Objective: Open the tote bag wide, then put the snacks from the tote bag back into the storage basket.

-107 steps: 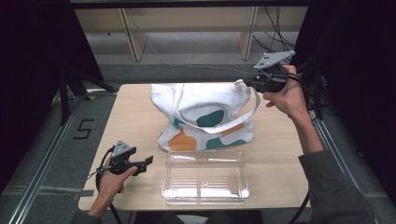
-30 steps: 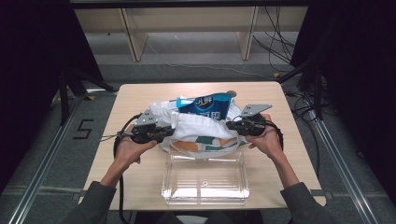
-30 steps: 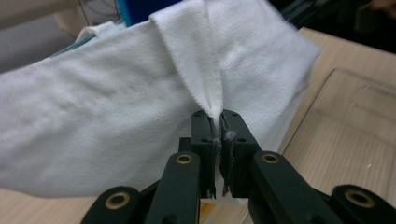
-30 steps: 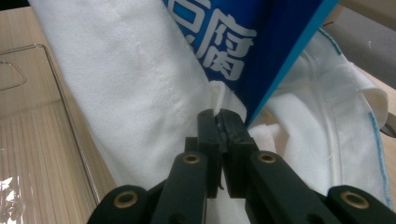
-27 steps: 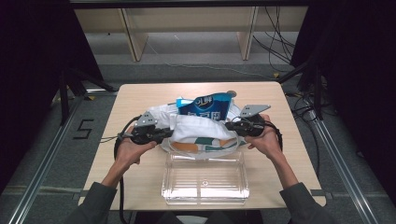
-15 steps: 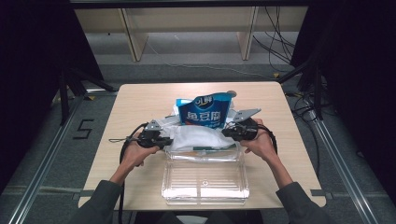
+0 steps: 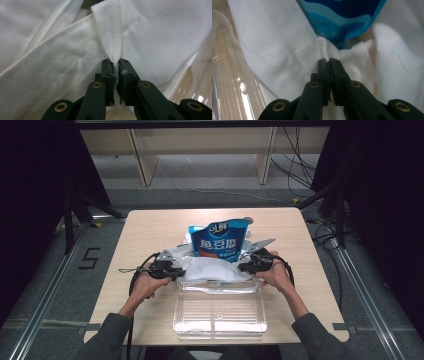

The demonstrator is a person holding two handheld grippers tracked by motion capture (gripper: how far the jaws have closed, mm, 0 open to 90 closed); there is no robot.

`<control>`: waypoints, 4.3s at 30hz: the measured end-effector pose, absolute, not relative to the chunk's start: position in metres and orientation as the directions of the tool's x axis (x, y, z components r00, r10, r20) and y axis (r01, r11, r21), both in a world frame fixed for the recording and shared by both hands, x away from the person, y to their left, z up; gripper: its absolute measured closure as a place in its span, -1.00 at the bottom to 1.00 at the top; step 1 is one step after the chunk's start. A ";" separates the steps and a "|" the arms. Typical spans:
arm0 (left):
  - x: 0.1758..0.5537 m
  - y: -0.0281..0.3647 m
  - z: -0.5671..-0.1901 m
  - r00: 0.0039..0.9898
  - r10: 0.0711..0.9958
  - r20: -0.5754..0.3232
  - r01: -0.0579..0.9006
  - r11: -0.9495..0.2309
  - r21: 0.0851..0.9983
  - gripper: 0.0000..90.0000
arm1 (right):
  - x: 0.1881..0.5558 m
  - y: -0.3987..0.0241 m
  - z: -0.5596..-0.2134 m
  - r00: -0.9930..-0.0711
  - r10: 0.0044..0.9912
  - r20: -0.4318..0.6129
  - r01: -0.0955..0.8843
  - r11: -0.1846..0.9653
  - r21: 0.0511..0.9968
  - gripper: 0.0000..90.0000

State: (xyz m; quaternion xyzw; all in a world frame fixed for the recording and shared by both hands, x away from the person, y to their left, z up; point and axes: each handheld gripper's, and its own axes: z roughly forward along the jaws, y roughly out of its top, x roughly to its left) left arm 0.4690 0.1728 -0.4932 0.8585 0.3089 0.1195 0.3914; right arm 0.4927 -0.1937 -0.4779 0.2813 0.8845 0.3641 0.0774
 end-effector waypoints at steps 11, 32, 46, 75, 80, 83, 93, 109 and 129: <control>0.467 0.175 -0.489 0.768 0.634 -0.088 0.455 -0.444 0.772 0.62 | 0.491 -0.196 -0.467 -0.816 0.571 0.083 0.461 0.558 0.690 0.59; 0.504 0.208 -0.445 0.679 0.732 -0.056 0.460 -0.364 0.810 0.30 | 0.518 -0.235 -0.439 -0.704 0.710 -0.007 0.437 0.441 0.784 0.59; 0.527 0.193 -0.493 0.653 0.754 -0.079 0.493 -0.344 0.799 0.92 | 0.542 -0.225 -0.482 -0.694 0.719 -0.037 0.481 0.501 0.720 0.97; 0.467 0.204 -0.445 0.665 0.735 -0.132 0.449 -0.253 0.857 -0.09 | 0.507 -0.234 -0.417 -0.706 0.708 0.019 0.420 0.397 0.816 0.22; 0.444 0.204 -0.453 0.653 0.745 -0.136 0.459 -0.247 0.853 -0.26 | 0.499 -0.230 -0.404 -0.729 0.684 0.005 0.405 0.426 0.809 0.05; 0.434 0.204 -0.457 0.636 0.761 -0.130 0.459 -0.237 0.856 -0.37 | 0.495 -0.228 -0.400 -0.730 0.683 -0.004 0.404 0.436 0.804 -0.01; 0.392 0.214 -0.469 0.599 0.790 -0.129 0.465 -0.212 0.859 -0.46 | 0.489 -0.226 -0.390 -0.750 0.662 -0.017 0.399 0.472 0.786 -0.14; 0.351 0.224 -0.488 0.560 0.828 -0.032 0.459 -0.278 0.844 -0.51 | 0.484 -0.223 -0.379 -0.754 0.654 -0.053 0.370 0.490 0.789 -0.26; 0.340 0.231 -0.494 0.570 0.821 -0.028 0.461 -0.291 0.839 -0.53 | 0.481 -0.216 -0.367 -0.763 0.640 -0.094 0.346 0.526 0.777 -0.34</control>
